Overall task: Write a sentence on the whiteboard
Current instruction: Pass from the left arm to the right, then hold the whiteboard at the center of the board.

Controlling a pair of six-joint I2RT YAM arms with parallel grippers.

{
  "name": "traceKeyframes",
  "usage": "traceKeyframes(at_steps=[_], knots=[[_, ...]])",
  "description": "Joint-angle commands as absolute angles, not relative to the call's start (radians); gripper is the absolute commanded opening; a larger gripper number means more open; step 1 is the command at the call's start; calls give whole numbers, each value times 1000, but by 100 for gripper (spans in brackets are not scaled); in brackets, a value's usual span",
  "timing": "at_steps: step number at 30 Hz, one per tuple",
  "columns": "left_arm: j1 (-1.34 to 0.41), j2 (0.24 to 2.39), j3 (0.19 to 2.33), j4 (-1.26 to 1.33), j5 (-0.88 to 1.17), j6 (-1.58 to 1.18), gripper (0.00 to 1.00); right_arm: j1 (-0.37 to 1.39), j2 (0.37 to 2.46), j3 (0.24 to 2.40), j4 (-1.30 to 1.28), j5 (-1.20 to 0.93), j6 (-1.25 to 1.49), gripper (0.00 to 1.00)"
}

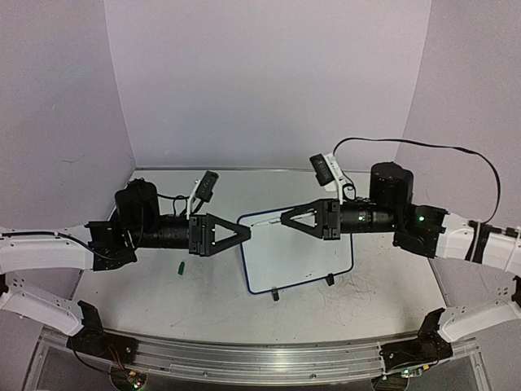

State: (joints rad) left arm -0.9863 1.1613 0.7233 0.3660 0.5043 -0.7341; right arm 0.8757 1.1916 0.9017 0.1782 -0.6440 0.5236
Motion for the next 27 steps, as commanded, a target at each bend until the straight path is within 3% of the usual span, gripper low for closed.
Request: traceKeyframes(at_steps=[1,8,21,27], knots=[[-951,1069,652,387,368,-791,99,870,1063,855,160,-342,506,0],[-945,1067,601,376,208,-828,99,869,941,807,111,-69,377,0],[-945,1152,564,378,-66,-824,100,869,1002,835,94,40,210,0],[-929,1230,583,377,-51,-828,99,869,1016,821,123,75,139,0]])
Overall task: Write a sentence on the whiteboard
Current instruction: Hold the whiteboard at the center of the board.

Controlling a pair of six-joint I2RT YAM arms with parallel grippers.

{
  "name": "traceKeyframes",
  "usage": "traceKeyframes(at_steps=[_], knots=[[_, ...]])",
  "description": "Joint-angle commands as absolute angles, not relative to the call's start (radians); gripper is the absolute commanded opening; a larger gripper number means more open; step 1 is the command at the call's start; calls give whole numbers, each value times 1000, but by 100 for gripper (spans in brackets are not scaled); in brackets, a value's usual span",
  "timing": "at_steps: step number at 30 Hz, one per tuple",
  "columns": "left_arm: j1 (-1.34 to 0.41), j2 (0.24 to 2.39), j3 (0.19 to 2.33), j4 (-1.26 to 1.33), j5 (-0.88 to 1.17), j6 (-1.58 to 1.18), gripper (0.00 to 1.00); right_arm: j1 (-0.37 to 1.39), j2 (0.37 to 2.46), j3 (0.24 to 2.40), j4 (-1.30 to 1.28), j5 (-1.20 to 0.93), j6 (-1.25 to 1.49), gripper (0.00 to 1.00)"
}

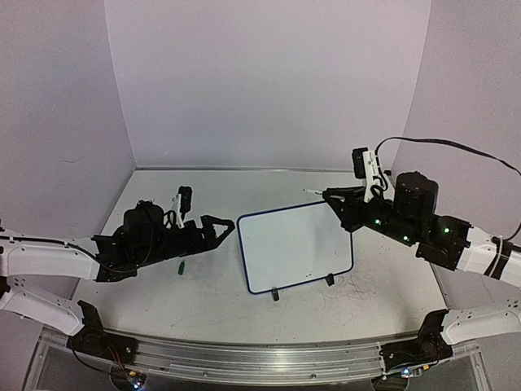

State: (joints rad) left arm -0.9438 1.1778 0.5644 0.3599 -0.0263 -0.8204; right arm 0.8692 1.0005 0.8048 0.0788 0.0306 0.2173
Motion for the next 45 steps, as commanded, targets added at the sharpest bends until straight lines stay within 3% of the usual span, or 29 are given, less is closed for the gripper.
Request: traceKeyframes(at_steps=[1,12,21,31,45], knots=[[-923,1248,590,377,-42,-830,99,869,1021,821,129,63,128,0],[-886,1375,624,407,-9,-803,99,868,1026,787,175,-17,90,0],[-815,1428,499,764,182,-758,99,870,997,766,204,-16,97,0],[-799,1514,487,911,287,-705,99,869,999,758,204,-74,140,0],[-757,1605,494,1025,357,-736,90,872,1107,827,157,-74,109,0]])
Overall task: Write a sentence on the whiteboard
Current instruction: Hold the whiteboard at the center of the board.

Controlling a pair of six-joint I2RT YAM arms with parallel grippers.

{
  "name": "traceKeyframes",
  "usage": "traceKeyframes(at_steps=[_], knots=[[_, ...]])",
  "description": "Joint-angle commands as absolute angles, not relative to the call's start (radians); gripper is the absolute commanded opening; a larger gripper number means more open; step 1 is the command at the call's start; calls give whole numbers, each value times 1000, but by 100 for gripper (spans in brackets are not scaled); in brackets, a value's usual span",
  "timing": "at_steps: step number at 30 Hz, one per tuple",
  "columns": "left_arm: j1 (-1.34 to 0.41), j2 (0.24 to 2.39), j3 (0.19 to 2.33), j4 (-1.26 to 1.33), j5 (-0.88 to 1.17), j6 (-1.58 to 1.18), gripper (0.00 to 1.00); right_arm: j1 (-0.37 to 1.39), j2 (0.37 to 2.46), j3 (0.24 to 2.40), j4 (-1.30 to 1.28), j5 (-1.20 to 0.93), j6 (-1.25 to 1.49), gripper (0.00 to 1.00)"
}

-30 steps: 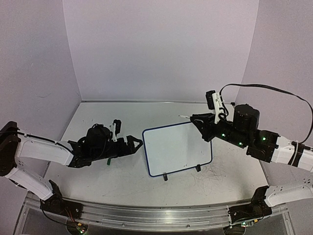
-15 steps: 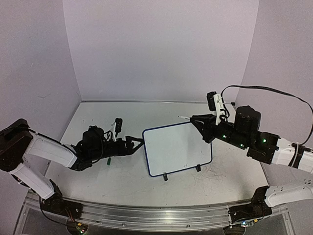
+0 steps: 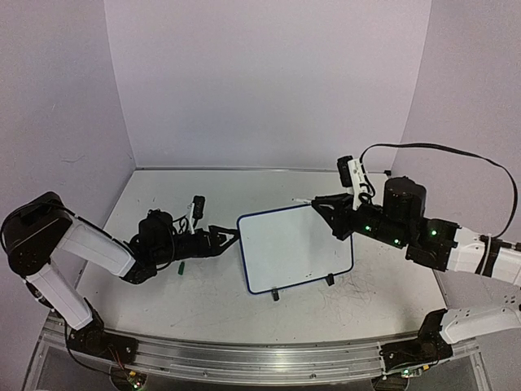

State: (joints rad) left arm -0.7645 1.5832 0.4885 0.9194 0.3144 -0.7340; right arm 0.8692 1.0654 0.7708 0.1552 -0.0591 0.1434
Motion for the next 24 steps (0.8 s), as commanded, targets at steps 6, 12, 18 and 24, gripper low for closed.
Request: traceKeyframes(at_steps=[6,12,18,24], knots=[[-754,1628,495,1107,409,-757,77,891,1159,832,208,-82,61,0],[-753,1651,518,1116,428,-762,65,964,1223,848,247,-33,40,0],[-753,1701,568,1128,455,-765,52,1024,1271,867,266,7,18,0],[-753,1709,585,1133,470,-757,37,1094,1293,840,293,137,8,0]])
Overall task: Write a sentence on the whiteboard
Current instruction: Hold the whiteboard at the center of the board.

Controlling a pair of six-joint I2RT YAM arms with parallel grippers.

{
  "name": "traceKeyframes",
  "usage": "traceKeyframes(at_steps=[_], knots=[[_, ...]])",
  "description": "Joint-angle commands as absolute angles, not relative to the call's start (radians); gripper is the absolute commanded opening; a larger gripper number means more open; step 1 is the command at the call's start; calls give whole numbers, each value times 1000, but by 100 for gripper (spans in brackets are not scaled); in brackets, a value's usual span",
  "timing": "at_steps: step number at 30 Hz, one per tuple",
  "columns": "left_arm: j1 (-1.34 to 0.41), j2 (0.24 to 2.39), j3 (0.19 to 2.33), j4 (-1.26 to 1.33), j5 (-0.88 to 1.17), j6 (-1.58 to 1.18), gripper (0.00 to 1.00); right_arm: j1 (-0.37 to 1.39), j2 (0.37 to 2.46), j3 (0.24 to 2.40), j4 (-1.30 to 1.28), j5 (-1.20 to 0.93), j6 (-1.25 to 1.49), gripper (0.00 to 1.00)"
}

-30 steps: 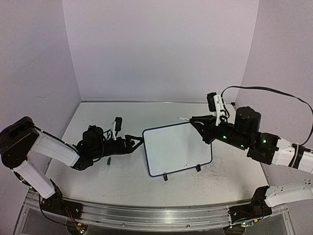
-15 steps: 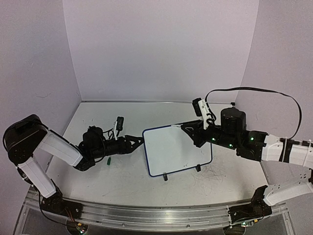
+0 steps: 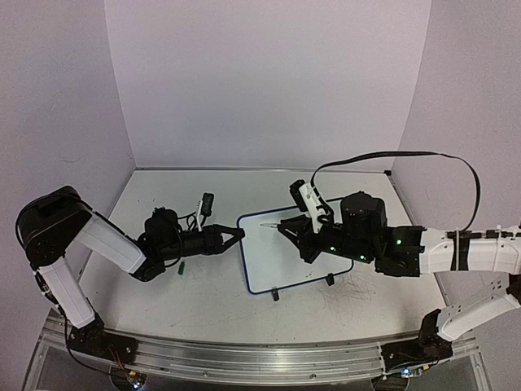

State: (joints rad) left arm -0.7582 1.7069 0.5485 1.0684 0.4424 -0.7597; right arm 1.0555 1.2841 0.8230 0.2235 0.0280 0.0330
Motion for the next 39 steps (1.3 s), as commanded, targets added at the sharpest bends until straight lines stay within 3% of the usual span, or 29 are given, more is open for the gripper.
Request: traceKeyframes(at_steps=[1,8,25,39], knots=[[-753,1708,586,1133,471,-754,35,1098,1294,832,306,144,8,0],[-753,1704,591,1133,468,-739,22,1133,1323,803,407,207,-46,0],[-754,1693,592,1133,491,-716,2,1161,1394,785,503,247,-48,0],[-756,1720,576,1133,534,-661,0,1164,1432,797,556,267,-36,0]])
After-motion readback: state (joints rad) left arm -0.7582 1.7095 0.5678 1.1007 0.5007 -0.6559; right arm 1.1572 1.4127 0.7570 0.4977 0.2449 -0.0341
